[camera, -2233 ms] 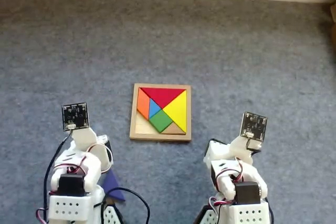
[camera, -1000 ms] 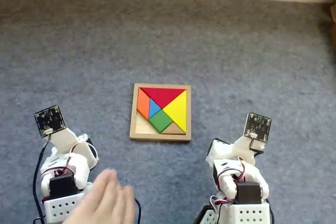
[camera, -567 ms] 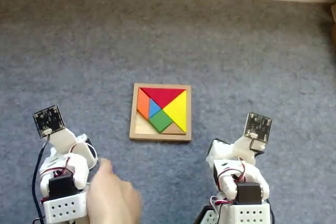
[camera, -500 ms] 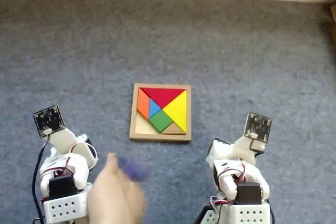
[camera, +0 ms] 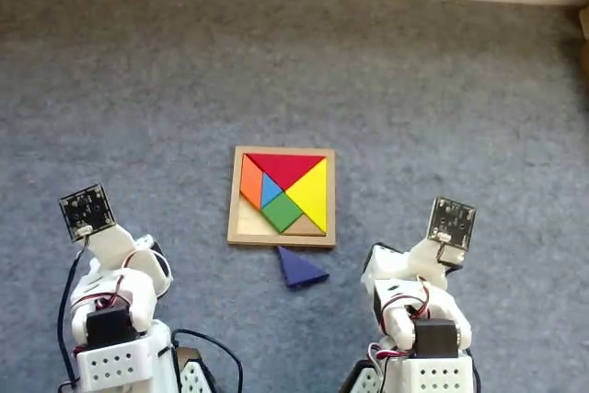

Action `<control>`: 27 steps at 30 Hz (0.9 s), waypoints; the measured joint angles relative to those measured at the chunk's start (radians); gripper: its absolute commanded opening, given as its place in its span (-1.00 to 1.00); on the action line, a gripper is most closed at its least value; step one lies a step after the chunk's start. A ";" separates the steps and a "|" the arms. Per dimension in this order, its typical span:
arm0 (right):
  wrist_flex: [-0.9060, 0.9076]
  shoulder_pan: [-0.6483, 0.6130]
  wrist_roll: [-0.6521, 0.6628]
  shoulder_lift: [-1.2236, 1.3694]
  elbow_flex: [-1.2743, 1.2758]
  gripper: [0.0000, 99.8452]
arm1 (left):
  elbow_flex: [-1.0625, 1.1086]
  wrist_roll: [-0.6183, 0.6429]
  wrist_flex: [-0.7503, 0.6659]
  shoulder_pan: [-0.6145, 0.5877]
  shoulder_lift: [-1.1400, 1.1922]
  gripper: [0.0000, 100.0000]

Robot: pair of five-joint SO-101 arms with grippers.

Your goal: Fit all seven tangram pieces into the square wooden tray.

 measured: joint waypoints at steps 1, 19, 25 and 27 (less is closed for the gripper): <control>0.000 0.000 0.000 0.000 0.000 -0.98 | 0.000 0.000 0.000 0.000 0.000 -0.99; -0.002 0.015 0.405 0.000 0.000 -0.98 | 0.000 0.000 0.000 0.000 0.000 -0.99; -0.058 0.048 0.746 0.000 0.000 -0.96 | 0.000 0.000 0.000 0.000 0.000 -0.99; -0.058 0.054 0.789 0.000 0.000 -0.92 | 0.000 0.000 0.000 0.000 0.000 -0.99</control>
